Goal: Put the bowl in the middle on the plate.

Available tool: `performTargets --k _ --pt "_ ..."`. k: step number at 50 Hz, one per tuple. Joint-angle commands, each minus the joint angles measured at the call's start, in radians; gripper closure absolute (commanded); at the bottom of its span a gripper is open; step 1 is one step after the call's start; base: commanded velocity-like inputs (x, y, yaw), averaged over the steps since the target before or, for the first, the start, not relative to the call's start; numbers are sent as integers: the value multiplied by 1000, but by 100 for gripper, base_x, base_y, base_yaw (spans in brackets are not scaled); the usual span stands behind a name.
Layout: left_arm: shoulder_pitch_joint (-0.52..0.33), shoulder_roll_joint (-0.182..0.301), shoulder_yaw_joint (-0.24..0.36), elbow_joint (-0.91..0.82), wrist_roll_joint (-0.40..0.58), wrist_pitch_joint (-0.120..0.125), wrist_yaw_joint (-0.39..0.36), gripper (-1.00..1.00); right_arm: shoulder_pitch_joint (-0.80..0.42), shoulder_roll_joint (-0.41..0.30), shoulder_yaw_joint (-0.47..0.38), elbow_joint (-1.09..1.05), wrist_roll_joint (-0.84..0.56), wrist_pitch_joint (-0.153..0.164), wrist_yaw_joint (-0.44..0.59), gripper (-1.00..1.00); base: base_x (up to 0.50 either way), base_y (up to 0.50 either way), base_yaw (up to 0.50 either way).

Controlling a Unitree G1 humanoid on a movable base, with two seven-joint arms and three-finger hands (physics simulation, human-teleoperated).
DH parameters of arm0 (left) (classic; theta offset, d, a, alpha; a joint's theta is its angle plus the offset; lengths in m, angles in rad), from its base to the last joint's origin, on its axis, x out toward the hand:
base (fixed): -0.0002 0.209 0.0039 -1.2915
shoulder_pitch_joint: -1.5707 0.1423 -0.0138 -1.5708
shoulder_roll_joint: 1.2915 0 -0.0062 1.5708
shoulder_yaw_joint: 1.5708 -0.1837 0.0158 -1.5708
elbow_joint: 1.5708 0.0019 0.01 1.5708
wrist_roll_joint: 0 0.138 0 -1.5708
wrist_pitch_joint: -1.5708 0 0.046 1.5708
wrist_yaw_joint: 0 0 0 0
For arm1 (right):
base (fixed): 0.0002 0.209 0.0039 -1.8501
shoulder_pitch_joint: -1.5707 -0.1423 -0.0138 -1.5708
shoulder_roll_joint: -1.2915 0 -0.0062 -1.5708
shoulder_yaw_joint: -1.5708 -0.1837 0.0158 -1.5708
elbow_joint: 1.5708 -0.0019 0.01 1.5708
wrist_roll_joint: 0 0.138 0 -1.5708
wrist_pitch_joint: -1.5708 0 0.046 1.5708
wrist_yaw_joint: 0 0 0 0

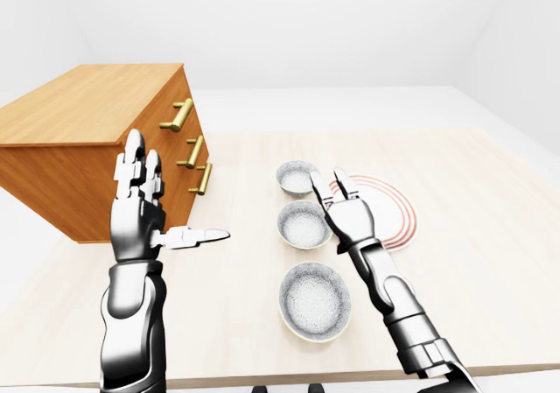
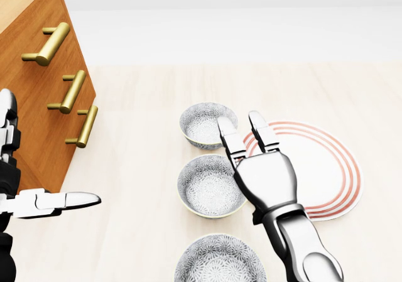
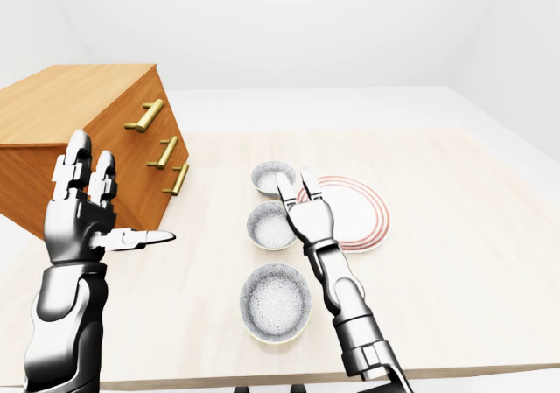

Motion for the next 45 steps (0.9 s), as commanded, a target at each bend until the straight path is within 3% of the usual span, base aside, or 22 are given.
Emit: performTargets --k 1,45 --pt "1 0 0 4 0 0 -1 -100 4 4 12 27 -21 0 -31 -100 0 0 0" --pt "-2 3 6 0 -6 0 0 -100 -45 34 57 161 -94 0 -150 -100 0 0 0"
